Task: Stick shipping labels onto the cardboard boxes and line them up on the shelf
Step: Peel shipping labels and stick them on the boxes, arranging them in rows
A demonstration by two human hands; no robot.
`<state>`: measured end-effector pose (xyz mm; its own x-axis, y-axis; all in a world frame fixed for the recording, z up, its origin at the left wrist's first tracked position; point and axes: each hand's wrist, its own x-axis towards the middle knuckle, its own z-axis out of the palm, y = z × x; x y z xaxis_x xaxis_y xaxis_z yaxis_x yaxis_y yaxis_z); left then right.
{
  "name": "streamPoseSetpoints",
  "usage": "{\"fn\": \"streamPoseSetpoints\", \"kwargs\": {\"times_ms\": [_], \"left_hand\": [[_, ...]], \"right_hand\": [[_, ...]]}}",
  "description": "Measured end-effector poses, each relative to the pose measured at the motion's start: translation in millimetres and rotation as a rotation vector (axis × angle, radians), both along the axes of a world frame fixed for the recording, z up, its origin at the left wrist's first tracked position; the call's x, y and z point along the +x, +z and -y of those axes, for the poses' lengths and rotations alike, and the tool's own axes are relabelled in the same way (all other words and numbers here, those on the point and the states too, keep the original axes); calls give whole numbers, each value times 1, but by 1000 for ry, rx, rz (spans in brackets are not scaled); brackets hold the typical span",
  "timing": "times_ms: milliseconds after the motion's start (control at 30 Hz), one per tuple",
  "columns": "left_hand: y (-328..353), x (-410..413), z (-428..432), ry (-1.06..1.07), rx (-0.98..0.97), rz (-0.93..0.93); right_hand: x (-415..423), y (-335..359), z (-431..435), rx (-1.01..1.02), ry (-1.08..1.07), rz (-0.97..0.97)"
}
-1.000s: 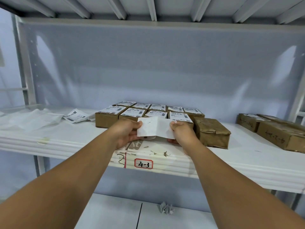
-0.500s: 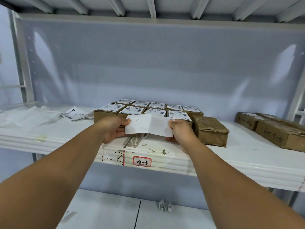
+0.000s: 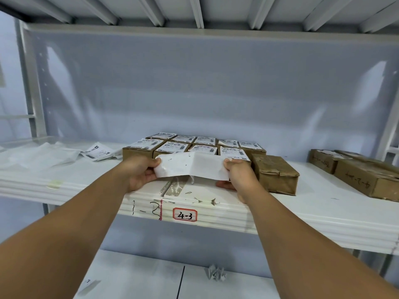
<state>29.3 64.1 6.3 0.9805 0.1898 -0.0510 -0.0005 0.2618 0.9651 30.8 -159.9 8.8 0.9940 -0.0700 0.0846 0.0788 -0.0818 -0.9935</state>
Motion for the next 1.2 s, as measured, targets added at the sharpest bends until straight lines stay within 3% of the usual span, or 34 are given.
{"fn": "streamPoseSetpoints", "kwargs": {"times_ms": [367, 867, 1200], "left_hand": [[0, -5, -5, 10, -296, 69], [-6, 2, -19, 36, -438, 98], [-4, -1, -20, 113, -662, 147]], "right_hand": [[-2, 2, -1, 65, 23, -12], [-2, 0, 1, 179, 58, 4], [-3, 1, -2, 196, 29, -11]]}}
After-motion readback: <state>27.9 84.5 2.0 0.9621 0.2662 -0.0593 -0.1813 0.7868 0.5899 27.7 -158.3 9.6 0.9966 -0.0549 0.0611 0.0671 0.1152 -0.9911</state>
